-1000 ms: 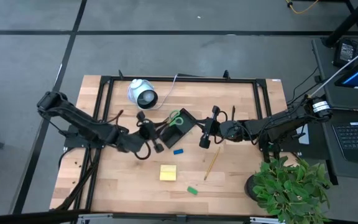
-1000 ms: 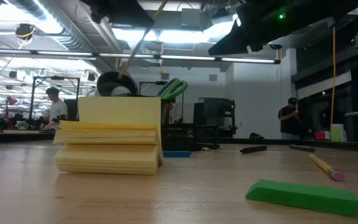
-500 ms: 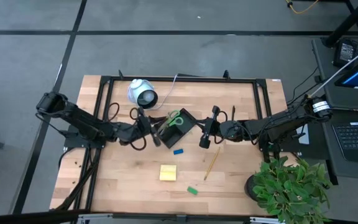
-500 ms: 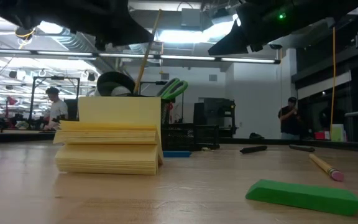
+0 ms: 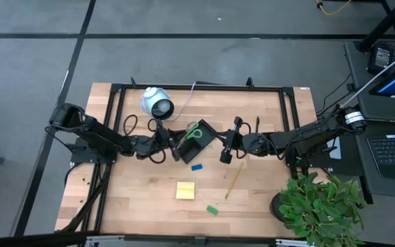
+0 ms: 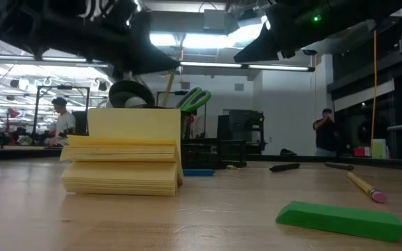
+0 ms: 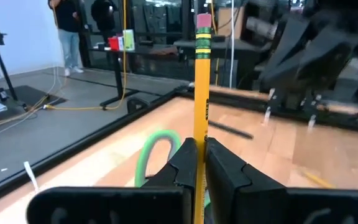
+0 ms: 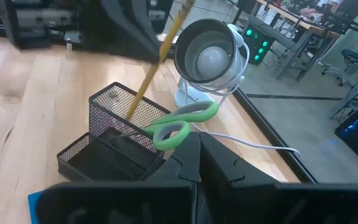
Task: Pick and place office supplies into organizer
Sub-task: Put the yellow pencil into the black desk organizer, then put the gold binder clip into the black desk organizer
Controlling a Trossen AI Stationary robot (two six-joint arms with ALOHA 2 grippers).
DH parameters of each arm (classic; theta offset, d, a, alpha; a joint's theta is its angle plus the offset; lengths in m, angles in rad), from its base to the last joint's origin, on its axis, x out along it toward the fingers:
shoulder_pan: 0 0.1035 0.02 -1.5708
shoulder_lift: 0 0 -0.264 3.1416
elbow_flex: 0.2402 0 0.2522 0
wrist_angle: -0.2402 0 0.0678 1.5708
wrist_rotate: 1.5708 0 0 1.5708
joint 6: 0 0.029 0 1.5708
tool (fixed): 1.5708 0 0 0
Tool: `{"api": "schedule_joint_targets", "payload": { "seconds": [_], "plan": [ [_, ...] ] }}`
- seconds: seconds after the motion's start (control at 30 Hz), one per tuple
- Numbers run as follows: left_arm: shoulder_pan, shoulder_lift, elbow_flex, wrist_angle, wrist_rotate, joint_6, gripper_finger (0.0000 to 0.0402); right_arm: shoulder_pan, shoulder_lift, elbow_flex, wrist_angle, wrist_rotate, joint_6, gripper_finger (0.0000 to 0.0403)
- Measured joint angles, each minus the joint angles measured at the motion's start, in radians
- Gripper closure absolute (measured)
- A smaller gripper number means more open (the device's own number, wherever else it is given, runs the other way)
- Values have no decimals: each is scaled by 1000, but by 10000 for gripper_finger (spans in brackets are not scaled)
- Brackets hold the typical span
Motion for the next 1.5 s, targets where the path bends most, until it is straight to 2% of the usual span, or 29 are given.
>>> {"api": "schedule_joint_targets", "payload": {
  "seconds": [0.23, 0.33, 0.57, 1.07, 1.33, 1.5],
  "plan": [
    [25, 104, 0, 141, 38, -1, 387, 0, 0, 0, 0, 0, 0, 395],
    [31, 141, 0, 141, 70, -3, 386, 0, 0, 0, -1, 0, 0, 395],
    [36, 207, 0, 168, 76, -51, 382, 0, 0, 0, -2, 0, 0, 395],
    [31, 179, 0, 173, 72, 0, 314, 0, 0, 0, -2, 0, 0, 395],
    [-8, 163, 0, 205, 70, 71, 306, 0, 0, 0, -3, 0, -3, 395],
    [-57, 87, 0, 98, 20, 99, 305, 0, 0, 0, -16, 0, -4, 395]
  ]
}}
